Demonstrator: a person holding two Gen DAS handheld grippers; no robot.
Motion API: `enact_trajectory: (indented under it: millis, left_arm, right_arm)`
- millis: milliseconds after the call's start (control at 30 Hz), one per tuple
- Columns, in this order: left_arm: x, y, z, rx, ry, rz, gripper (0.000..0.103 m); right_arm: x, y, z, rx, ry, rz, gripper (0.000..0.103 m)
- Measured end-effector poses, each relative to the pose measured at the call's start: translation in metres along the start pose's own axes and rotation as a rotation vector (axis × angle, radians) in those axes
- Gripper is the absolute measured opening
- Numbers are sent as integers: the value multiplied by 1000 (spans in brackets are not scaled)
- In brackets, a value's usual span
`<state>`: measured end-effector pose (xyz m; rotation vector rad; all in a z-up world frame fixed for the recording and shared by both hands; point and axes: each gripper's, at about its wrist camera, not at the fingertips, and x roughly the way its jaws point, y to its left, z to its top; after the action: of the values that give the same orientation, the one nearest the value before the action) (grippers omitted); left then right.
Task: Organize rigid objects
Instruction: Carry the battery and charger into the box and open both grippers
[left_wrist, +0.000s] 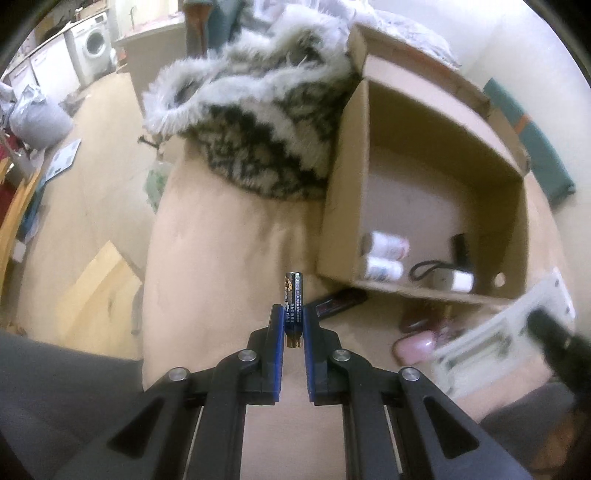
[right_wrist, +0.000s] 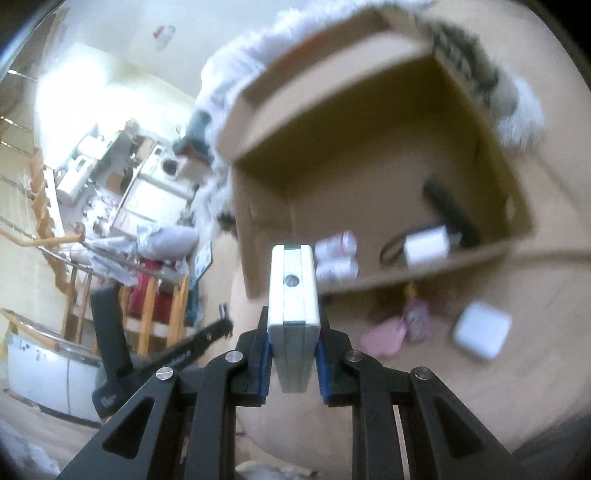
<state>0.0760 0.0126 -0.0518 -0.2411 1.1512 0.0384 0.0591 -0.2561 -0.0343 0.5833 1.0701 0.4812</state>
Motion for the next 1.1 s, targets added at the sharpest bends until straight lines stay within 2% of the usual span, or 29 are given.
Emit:
enact_trajectory:
  millis: [200,333,600,767,867,933,1100]
  left_arm:
    - [-13,-26,28,38,-39,-24,9]
    - [-8,-50,45,89,-50,-19,9]
    - [30,-88,61,181,-45,24,9]
    - [57,-94,63,193,-32,61,9]
    - [67,-96,66,201,-41,85,9]
    - [74,-98,66,211,-37,92,9]
    - [83,-104,65,229,-31,113,9]
  right_arm:
    - [-30,6,51,-90,-111,-71,22]
    - [-25,0,76,-142,-135,-119,22]
    - [40,-17,97,-194,-27,-192,22]
    - [69,-30,91,-187,49,-153,22]
    - [85,-29,91,-241,92,-184,22]
    - [94,-26,93,-282,109,-198,22]
    - [105,-29,97,-253,107,-182,22]
